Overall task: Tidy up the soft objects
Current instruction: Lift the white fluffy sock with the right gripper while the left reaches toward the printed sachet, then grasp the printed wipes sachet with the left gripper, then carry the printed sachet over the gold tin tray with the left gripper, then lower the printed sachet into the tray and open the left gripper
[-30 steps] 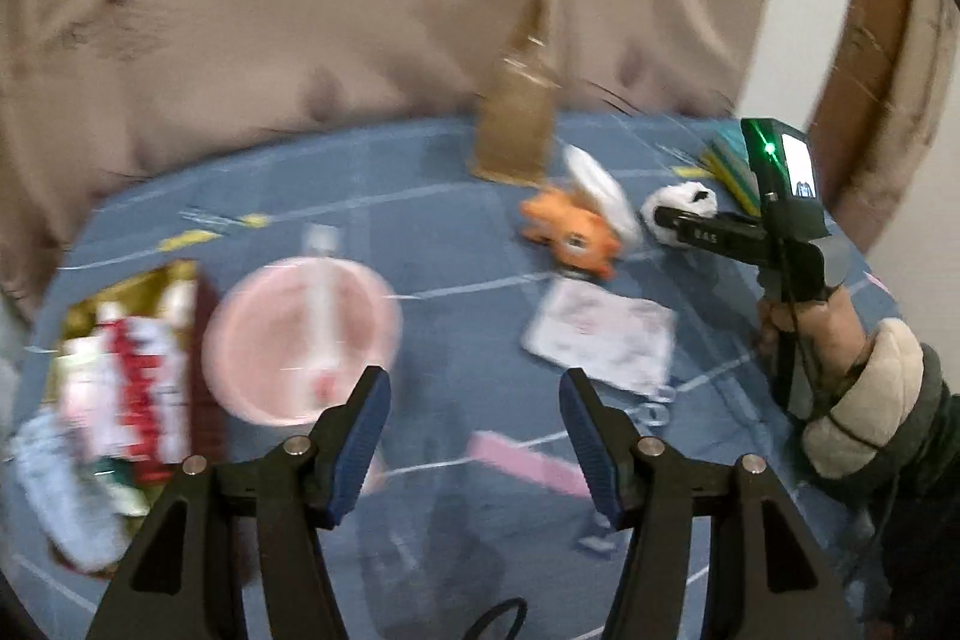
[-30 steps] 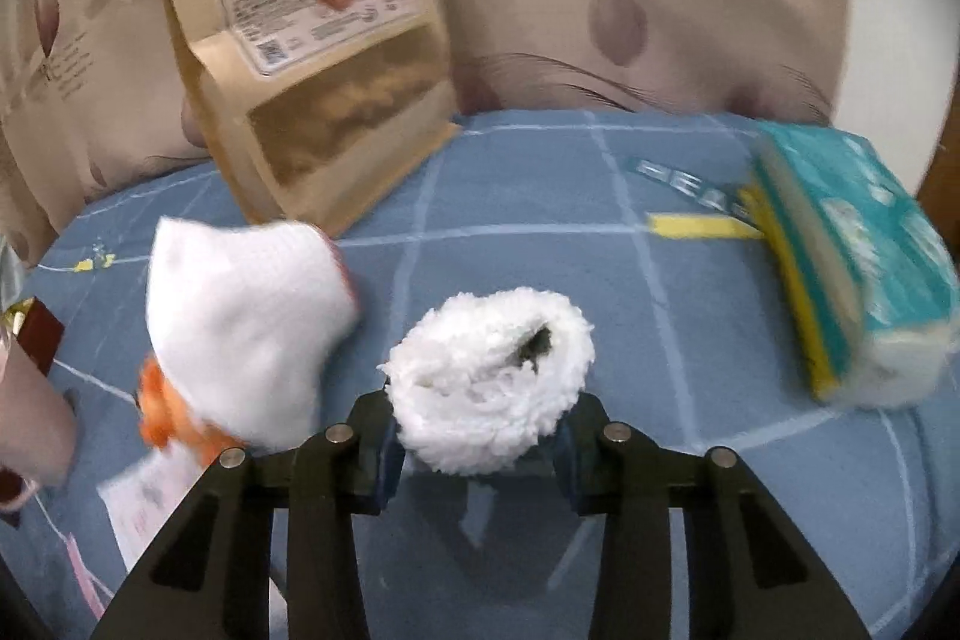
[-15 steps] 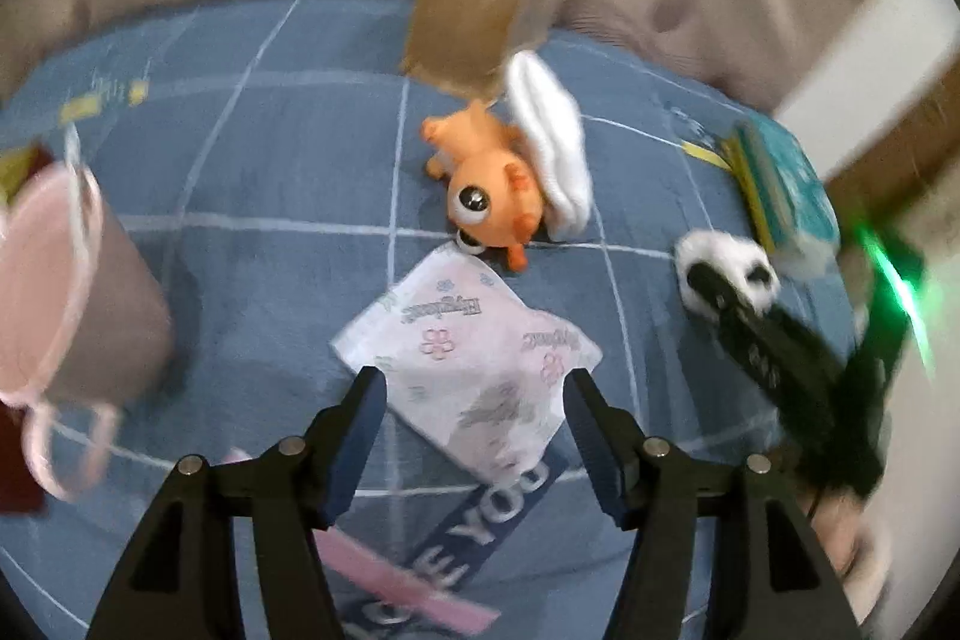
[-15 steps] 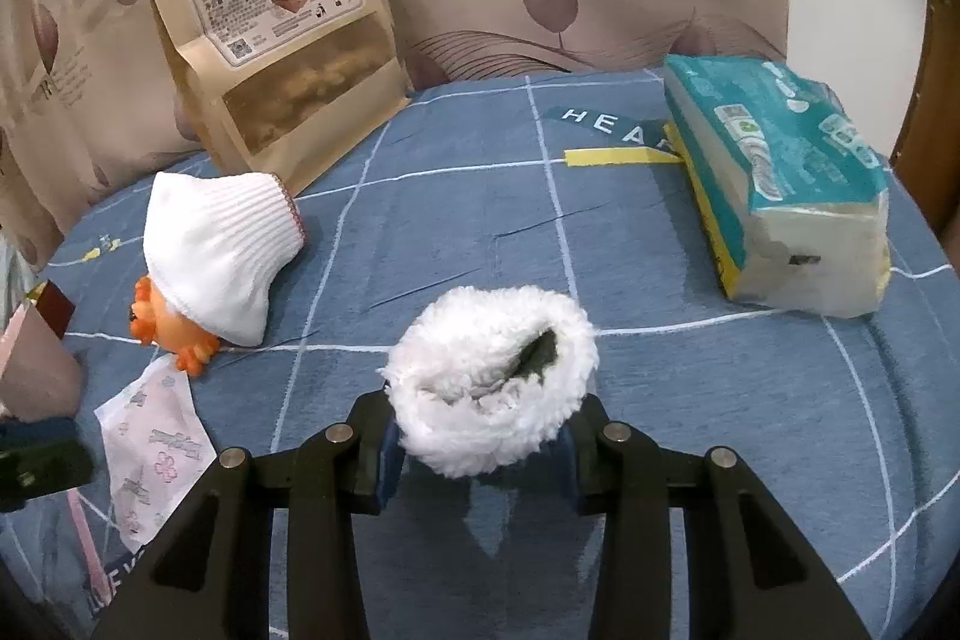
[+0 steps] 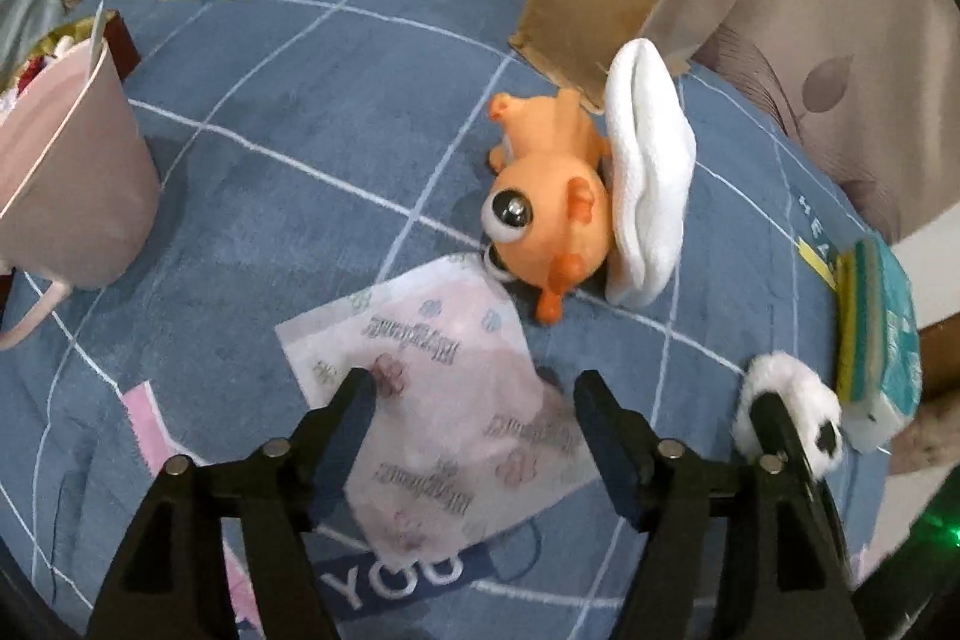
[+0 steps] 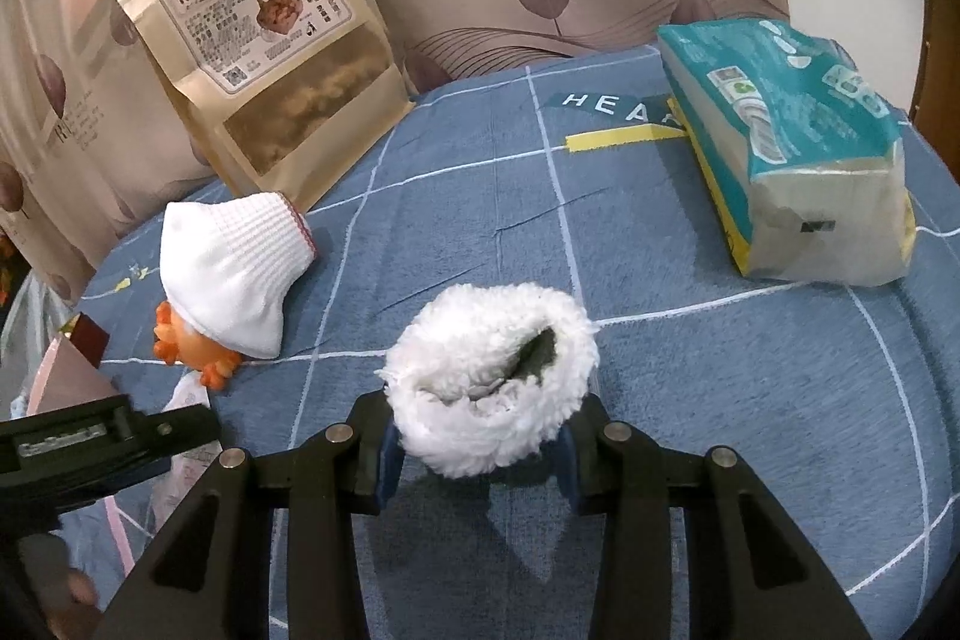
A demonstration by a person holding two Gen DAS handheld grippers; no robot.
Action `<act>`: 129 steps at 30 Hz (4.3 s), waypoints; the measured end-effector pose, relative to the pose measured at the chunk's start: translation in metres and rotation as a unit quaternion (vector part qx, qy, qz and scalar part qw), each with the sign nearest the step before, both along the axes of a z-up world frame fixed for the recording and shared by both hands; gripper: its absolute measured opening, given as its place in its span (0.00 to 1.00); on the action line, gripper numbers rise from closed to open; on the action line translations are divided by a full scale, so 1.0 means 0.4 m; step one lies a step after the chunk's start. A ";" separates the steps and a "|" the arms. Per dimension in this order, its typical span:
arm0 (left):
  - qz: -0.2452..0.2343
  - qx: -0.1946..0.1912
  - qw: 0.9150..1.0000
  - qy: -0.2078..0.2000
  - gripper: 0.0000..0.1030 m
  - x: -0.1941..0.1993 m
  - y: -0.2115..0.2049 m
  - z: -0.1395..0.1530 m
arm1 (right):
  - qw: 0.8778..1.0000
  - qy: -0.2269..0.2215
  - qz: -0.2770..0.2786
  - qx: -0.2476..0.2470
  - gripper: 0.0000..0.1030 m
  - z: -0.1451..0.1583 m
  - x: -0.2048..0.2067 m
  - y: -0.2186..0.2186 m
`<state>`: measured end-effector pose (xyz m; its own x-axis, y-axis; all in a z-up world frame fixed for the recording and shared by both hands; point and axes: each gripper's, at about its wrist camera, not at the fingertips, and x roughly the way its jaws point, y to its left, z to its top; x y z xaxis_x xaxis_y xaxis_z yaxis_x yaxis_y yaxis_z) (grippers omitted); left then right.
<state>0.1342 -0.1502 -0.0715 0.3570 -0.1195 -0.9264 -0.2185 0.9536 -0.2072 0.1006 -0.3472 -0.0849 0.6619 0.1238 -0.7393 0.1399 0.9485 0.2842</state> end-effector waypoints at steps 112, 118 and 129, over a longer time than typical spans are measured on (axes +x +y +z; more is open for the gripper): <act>-0.006 0.186 0.980 -0.067 0.52 0.173 0.906 0.106 | 0.995 0.029 0.010 -0.093 0.41 -0.004 0.015 0.050; -0.003 0.167 0.981 -0.095 0.55 0.134 0.908 0.168 | 0.994 0.033 0.011 -0.103 0.41 -0.005 0.017 0.055; -0.002 0.192 0.967 -0.166 0.56 -0.065 0.903 0.300 | 0.990 0.039 0.013 -0.133 0.41 -0.003 0.022 0.071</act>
